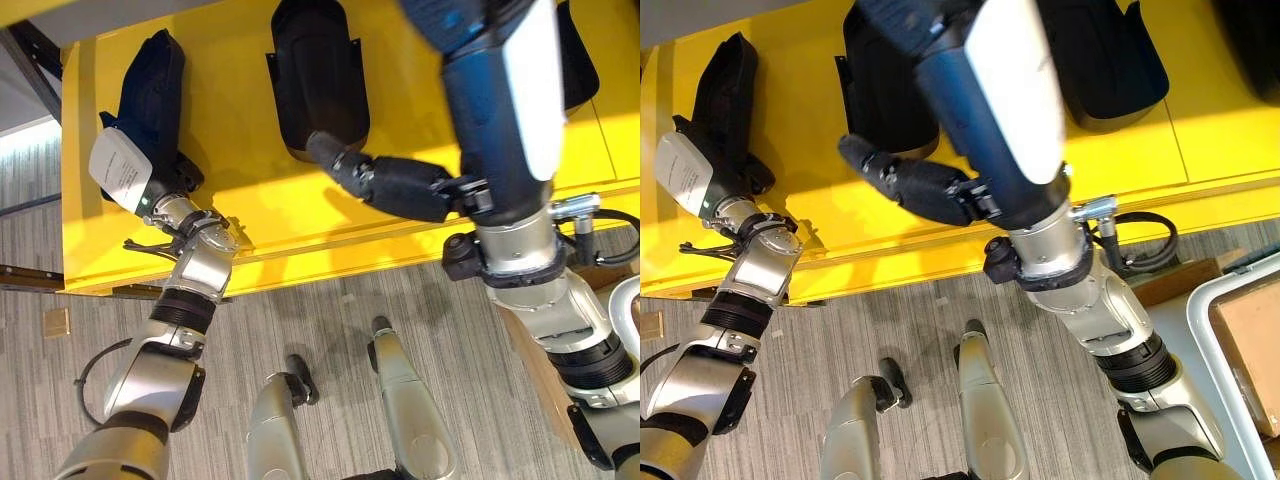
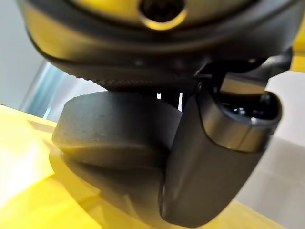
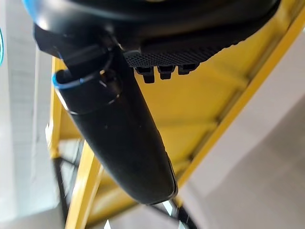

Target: Move parts from the plastic box to the shelf.

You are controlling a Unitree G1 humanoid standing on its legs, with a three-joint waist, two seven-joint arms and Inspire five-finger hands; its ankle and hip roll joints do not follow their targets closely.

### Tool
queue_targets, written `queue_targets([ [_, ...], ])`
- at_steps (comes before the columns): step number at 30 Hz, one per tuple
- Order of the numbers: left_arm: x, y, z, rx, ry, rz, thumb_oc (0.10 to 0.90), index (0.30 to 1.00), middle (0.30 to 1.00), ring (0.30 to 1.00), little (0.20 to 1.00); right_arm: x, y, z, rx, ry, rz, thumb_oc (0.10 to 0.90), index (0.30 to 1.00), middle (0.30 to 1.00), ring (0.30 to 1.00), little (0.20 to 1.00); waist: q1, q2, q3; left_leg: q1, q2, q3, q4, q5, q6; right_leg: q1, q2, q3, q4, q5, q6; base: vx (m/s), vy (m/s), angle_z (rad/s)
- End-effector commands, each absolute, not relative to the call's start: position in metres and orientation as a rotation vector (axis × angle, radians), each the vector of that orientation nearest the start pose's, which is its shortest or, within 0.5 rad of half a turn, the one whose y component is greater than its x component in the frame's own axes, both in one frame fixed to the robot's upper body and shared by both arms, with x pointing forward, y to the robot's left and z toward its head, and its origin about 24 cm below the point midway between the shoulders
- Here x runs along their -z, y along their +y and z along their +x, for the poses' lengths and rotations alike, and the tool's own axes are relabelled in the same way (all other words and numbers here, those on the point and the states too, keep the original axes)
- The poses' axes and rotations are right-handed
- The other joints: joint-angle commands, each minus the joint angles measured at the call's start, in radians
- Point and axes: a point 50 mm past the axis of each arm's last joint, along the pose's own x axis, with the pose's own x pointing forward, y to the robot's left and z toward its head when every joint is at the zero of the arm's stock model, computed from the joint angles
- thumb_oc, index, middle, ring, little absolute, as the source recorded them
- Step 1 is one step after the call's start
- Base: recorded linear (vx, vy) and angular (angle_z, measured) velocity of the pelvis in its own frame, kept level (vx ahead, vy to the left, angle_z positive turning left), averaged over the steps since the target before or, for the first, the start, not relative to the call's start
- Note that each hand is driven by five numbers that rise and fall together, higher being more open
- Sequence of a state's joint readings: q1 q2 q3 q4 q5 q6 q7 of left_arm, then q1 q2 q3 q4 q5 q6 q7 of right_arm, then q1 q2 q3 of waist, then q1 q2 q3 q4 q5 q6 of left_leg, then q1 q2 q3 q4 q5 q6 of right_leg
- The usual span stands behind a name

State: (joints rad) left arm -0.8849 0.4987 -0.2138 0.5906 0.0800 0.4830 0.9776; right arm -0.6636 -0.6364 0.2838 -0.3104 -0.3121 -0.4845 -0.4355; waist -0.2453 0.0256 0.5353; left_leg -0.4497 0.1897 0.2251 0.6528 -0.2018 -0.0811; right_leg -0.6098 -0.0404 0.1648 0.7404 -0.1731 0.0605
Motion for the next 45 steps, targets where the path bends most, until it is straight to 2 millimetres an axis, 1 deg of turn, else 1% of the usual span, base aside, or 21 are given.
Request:
queue_targets([
  [1,-0.269,0.27,0.354,-1.306,-0.371,0.681,0.4,0.3,0.3,0.3,0.3,-0.321,-0.124,0.182,-0.005,-1.859,-0.312,0.9,1.0,1.0,1.0,1.0,-0.014,0.005,-0.015,0.025,-0.03,0.006,-0.054,0.005,0.066,0.062,-0.044,-0.071,-0.006,-0.08,-0.065,0.01,0.065,-0.12],
  [7,-0.267,0.271,0.355,-1.302,-0.341,0.707,0.4,0.3,0.3,0.3,0.3,-0.323,-0.128,0.184,0.032,-1.828,-0.25,0.9,1.0,1.0,1.0,1.0,-0.017,0.012,-0.015,0.032,-0.029,0.012,-0.065,0.014,0.064,0.058,-0.045,-0.071,-0.003,-0.081,-0.069,0.02,0.012,-0.06],
  [8,-0.268,0.271,0.356,-1.299,-0.323,0.722,0.4,0.3,0.3,0.3,0.3,-0.324,-0.129,0.186,0.049,-1.82,-0.212,0.9,1.0,1.0,1.0,1.0,-0.018,0.015,-0.016,0.043,-0.033,0.002,-0.063,-0.004,0.056,0.068,-0.047,-0.067,0.003,-0.102,-0.065,0.08,0.022,-0.01],
  [11,-0.268,0.271,0.358,-1.295,-0.298,0.722,0.4,0.3,0.3,0.3,0.3,-0.326,-0.13,0.186,0.043,-1.809,-0.189,0.9,1.0,1.0,1.0,1.0,-0.023,0.019,-0.016,0.046,-0.033,0.006,-0.068,-0.001,0.056,0.064,-0.047,-0.067,0.005,-0.103,-0.065,0.03,0.011,-0.01],
  [12,-0.267,0.271,0.358,-1.294,-0.293,0.709,0.4,0.3,0.3,0.3,0.3,-0.326,-0.129,0.186,0.037,-1.803,-0.189,0.9,1.0,1.0,1.0,1.0,-0.024,0.021,-0.016,0.047,-0.034,0.008,-0.07,0.001,0.055,0.062,-0.047,-0.066,0.006,-0.103,-0.066,-0.07,-0.006,-0.01],
  [13,-0.265,0.271,0.359,-1.294,-0.288,0.706,0.4,0.3,0.3,0.3,0.3,-0.326,-0.129,0.186,0.033,-1.798,-0.188,0.9,1.0,1.0,1.0,1.0,-0.027,0.021,-0.015,0.04,-0.028,0.022,-0.075,0.021,0.062,0.054,-0.048,-0.072,0.002,-0.085,-0.071,-0.06,0.0,-0.04],
  [16,-0.263,0.272,0.359,-1.299,-0.256,0.702,0.4,0.3,0.3,0.3,0.3,-0.326,-0.127,0.187,0.013,-1.785,-0.187,0.9,1.0,1.0,1.0,1.0,-0.03,0.026,-0.015,0.044,-0.029,0.026,-0.081,0.024,0.061,0.055,-0.049,-0.07,-0.003,-0.084,-0.071,0.01,0.016,-0.04],
  [17,-0.26,0.273,0.36,-1.306,-0.232,0.686,0.4,0.3,0.3,0.3,0.3,-0.327,-0.126,0.187,0.003,-1.782,-0.191,0.9,1.0,1.0,1.0,1.0,-0.028,0.028,-0.016,0.052,-0.035,0.013,-0.078,0.006,0.053,0.065,-0.048,-0.063,0.0,-0.102,-0.067,0.08,0.021,-0.07],
  [18,-0.258,0.274,0.359,-1.314,-0.218,0.679,0.4,0.3,0.3,0.3,0.3,-0.327,-0.125,0.187,-0.003,-1.777,-0.196,0.9,1.0,1.0,1.0,1.0,-0.027,0.028,-0.016,0.052,-0.035,0.014,-0.078,0.007,0.053,0.064,-0.048,-0.063,0.0,-0.102,-0.067,0.01,-0.004,-0.06],
  [19,-0.256,0.274,0.359,-1.32,-0.21,0.676,0.4,0.3,0.3,0.3,0.3,-0.326,-0.125,0.188,-0.008,-1.773,-0.198,0.9,1.0,1.0,1.0,1.0,-0.029,0.028,-0.015,0.044,-0.029,0.027,-0.082,0.026,0.061,0.055,-0.049,-0.068,-0.003,-0.084,-0.072,0.01,-0.001,-0.05],
  [20,-0.256,0.274,0.359,-1.322,-0.21,0.675,0.4,0.3,0.3,0.3,0.3,-0.327,-0.124,0.188,-0.009,-1.773,-0.199,0.9,1.0,1.0,1.0,1.0,-0.027,0.029,-0.016,0.052,-0.035,0.014,-0.079,0.007,0.053,0.065,-0.049,-0.062,-0.001,-0.102,-0.067,-0.07,-0.016,-0.01],
  [21,-0.254,0.275,0.359,-1.328,-0.199,0.67,0.4,0.3,0.3,0.3,0.3,-0.326,-0.124,0.188,-0.017,-1.767,-0.2,0.9,1.0,1.0,1.0,1.0,-0.029,0.028,-0.015,0.044,-0.03,0.028,-0.082,0.026,0.061,0.055,-0.049,-0.068,-0.004,-0.084,-0.072,0.08,0.023,0.01],
  [22,-0.25,0.278,0.358,-1.341,-0.175,0.656,0.4,0.3,0.3,0.3,0.3,-0.327,-0.122,0.188,-0.032,-1.761,-0.205,0.9,1.0,1.0,1.0,1.0,-0.026,0.031,-0.016,0.052,-0.036,0.015,-0.079,0.007,0.053,0.065,-0.049,-0.06,-0.001,-0.103,-0.068,-0.07,-0.016,0.01],
  [23,-0.248,0.279,0.358,-1.343,-0.168,0.654,0.4,0.3,0.3,0.3,0.3,-0.326,-0.122,0.188,-0.037,-1.757,-0.204,0.9,1.0,1.0,1.0,1.0,-0.028,0.03,-0.015,0.043,-0.031,0.029,-0.082,0.026,0.061,0.056,-0.049,-0.066,-0.004,-0.085,-0.073,0.0,0.0,0.0],
  [25,-0.246,0.28,0.358,-1.348,-0.156,0.639,0.4,0.3,0.3,0.3,0.3,-0.326,-0.122,0.188,-0.049,-1.752,-0.203,0.9,1.0,1.0,1.0,1.0,-0.027,0.029,-0.015,0.043,-0.03,0.029,-0.083,0.027,0.061,0.055,-0.049,-0.066,-0.005,-0.084,-0.073,0.0,-0.012,0.0],
  [26,-0.244,0.281,0.358,-1.353,-0.15,0.628,0.4,0.3,0.3,0.3,0.3,-0.327,-0.12,0.188,-0.057,-1.75,-0.199,0.9,1.0,1.0,1.0,1.0,-0.024,0.029,-0.016,0.049,-0.035,0.016,-0.078,0.006,0.053,0.063,-0.049,-0.062,0.001,-0.108,-0.069,0.06,-0.001,0.01],
  [35,-0.242,0.285,0.355,-1.405,-0.122,0.578,0.4,0.3,0.3,0.3,0.3,-0.326,-0.117,0.186,-0.087,-1.747,-0.196,0.9,1.0,1.0,1.0,1.0,-0.018,0.027,-0.016,0.036,-0.037,0.011,-0.08,0.008,0.053,0.054,-0.047,-0.065,0.003,-0.11,-0.07,0.01,0.0,0.0],
  [40,-0.231,0.294,0.352,-1.43,-0.073,0.52,0.4,0.3,0.3,0.3,0.3,-0.326,-0.115,0.187,-0.092,-1.734,-0.203,0.9,1.0,1.0,1.0,1.0,-0.007,0.03,-0.016,0.033,-0.041,0.008,-0.083,0.01,0.053,0.056,-0.051,-0.071,0.0,-0.112,-0.071,0.0,0.0,0.0],
  [45,-0.229,0.299,0.351,-1.443,-0.068,0.519,0.4,0.3,0.3,0.3,0.3,-0.326,-0.114,0.188,-0.095,-1.724,-0.212,0.9,1.0,1.0,1.0,1.0,-0.003,0.028,-0.016,0.026,-0.042,0.007,-0.083,0.012,0.055,0.053,-0.051,-0.074,0.0,-0.111,-0.073,0.0,0.0,0.0],
])
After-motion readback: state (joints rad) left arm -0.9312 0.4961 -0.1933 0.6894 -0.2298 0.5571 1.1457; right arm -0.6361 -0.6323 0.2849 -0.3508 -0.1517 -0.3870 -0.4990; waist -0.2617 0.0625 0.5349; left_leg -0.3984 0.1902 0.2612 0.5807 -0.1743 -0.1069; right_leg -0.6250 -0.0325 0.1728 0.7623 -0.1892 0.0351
